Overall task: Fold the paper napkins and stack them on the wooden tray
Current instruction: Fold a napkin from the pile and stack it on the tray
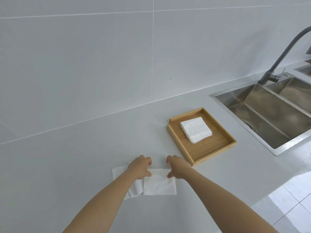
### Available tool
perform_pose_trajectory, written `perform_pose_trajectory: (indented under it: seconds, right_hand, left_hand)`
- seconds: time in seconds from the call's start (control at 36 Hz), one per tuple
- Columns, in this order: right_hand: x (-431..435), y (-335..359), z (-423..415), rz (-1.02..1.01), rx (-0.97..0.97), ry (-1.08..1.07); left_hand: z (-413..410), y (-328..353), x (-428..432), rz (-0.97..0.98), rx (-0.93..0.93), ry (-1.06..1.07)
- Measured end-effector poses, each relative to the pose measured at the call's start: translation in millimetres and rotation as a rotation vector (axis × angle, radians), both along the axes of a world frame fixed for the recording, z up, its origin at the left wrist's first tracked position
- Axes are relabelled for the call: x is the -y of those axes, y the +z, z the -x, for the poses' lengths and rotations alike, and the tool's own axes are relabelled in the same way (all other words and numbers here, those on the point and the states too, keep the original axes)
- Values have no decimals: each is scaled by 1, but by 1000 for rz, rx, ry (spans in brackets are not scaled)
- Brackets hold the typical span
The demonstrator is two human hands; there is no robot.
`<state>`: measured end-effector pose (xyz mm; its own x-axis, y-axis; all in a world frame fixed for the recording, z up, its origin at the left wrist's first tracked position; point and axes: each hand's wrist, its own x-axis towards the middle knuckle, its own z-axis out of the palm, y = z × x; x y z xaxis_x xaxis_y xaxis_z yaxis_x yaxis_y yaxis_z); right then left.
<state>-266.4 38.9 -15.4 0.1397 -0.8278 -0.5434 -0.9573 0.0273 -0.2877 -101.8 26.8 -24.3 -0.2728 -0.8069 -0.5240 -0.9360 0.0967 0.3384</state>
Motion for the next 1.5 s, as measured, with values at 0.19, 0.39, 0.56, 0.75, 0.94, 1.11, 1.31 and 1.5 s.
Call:
perform_pose_trajectory:
  seconds: [0.19, 0.39, 0.56, 0.75, 0.94, 1.11, 1.31, 1.5]
  right_hand:
    - [-5, -9, -1, -1, -51, 42]
    - [-4, -8, -1, -38, -57, 78]
    - [7, 4, 6, -108, 45, 54]
    - [29, 29, 27, -94, 307, -139]
    - [53, 46, 51, -18, 548, -407]
    - [72, 55, 79, 43, 642, -579]
    - [97, 52, 118, 153, 612, -659]
    - [124, 47, 154, 220, 570, -607]
  left_hand:
    - [5, -8, -3, 5, 48, -53]
    - [8, -5, -3, -25, 86, -113]
    - [6, -1, 2, -121, -90, 18]
    - [6, 15, 18, -188, -358, 260]
    - [26, 41, 43, -128, -629, 485]
    - [59, 56, 62, -53, -742, 603]
    - [103, 57, 83, -11, -768, 598]
    - [140, 47, 107, 67, -690, 590]
